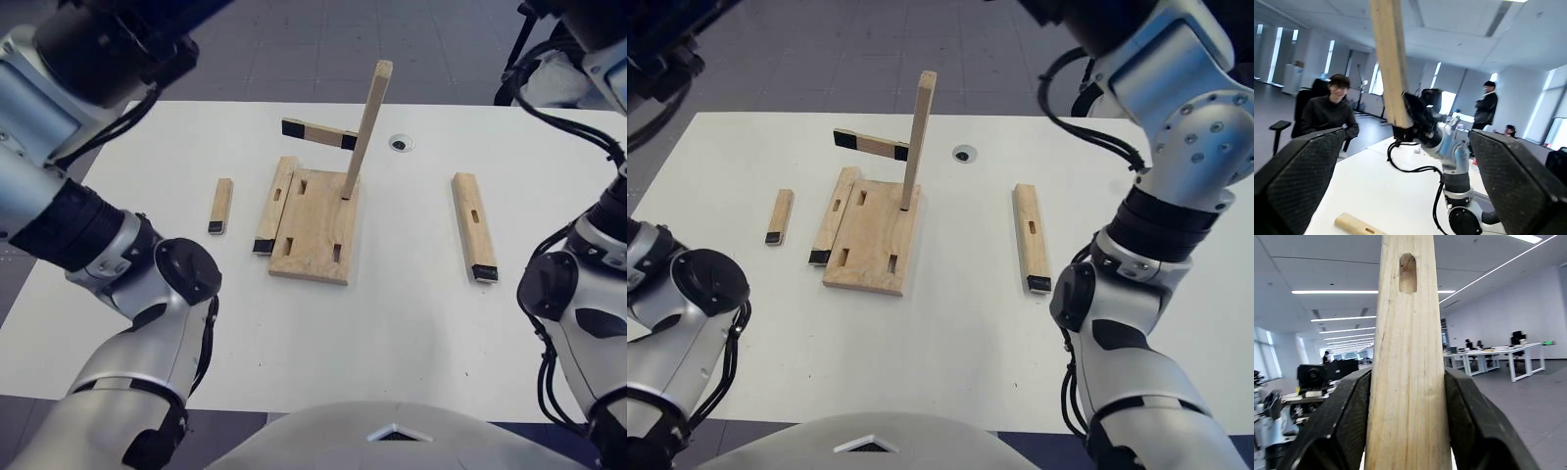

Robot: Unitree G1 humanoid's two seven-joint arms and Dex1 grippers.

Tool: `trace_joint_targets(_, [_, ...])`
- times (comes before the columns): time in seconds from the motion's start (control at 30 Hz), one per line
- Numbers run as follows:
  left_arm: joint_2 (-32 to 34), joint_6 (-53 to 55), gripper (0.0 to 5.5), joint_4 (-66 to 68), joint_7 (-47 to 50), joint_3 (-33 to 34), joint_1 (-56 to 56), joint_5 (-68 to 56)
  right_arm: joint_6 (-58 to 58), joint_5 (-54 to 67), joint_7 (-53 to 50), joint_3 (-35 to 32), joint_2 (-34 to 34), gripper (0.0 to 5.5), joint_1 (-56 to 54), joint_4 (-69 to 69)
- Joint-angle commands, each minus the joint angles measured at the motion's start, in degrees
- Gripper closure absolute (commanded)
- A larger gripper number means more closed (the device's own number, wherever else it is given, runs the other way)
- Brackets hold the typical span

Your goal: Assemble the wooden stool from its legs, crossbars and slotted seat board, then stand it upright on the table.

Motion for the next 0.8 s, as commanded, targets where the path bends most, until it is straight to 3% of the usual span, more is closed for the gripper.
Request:
trace_joint_targets(0.03, [-2.5,2.1,0.87,6.8,2.4,3.5,-3.3,-6.7,2.9,3.8,6.3,4.6,1.1,3.47,-0.5,-0.1])
trace_joint_targets(0.47, [-2.3,1.2,0.87,10.2,9.6,-6.7,-1.5,-16.4,2.2,-0.4,16.7,14.3,-0.2,3.47,-1.8,1.0])
trace_joint_targets(0.73, [0.6,-1.2,0.87,9.5,11.1,-10.5,1.3,-20.5,2.5,-2.8,21.0,16.4,-1.8,3.47,-2.5,1.5])
trace_joint_targets(0.8, [0.8,-2.2,1.23,9.3,12.1,-11.2,1.9,-21.6,2.7,-2.8,21.2,16.2,-1.7,3.47,-2.9,1.8])
